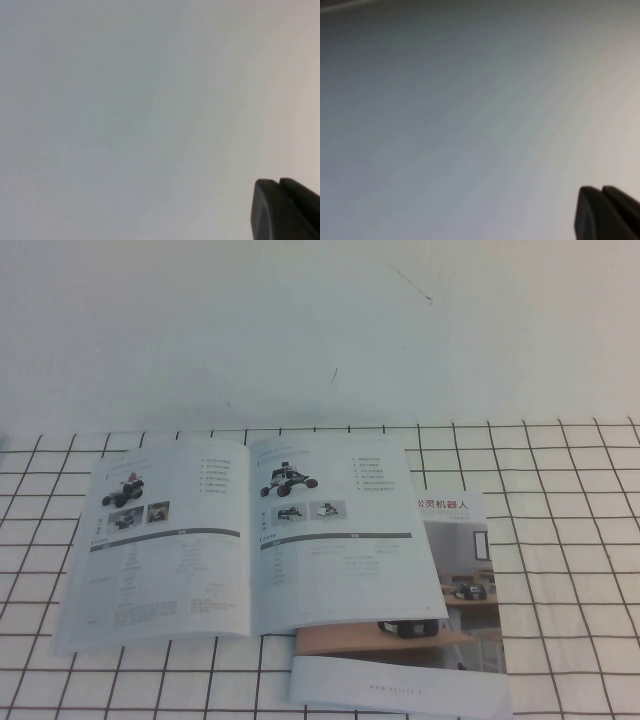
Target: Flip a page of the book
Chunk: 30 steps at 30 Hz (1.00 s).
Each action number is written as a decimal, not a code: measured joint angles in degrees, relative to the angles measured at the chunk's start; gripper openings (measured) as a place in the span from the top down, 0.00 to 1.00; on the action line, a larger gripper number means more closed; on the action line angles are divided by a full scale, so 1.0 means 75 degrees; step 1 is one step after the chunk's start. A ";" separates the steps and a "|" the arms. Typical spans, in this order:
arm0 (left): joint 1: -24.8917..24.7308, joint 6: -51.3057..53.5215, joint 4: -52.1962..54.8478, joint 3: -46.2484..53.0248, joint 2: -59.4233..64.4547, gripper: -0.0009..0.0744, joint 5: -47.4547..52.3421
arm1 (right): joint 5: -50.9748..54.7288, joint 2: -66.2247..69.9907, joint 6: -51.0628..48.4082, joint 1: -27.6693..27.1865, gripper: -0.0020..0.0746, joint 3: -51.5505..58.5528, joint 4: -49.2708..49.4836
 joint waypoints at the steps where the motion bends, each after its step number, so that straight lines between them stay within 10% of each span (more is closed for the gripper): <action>1: 0.0000 -0.0078 0.0428 -0.0253 -0.0003 0.99 0.0279 | 0.0170 0.0000 0.0094 0.0000 0.98 -0.0296 0.0000; 17: 0.0000 -0.0244 0.0303 -0.2294 0.1920 0.99 0.5893 | 0.6001 0.1424 0.1212 0.0000 0.98 -0.3884 -0.0249; 30: 0.0000 0.4338 -0.3996 -0.2294 0.4651 0.99 0.8324 | 1.1320 0.2320 0.1137 0.0000 0.98 -0.3612 0.0041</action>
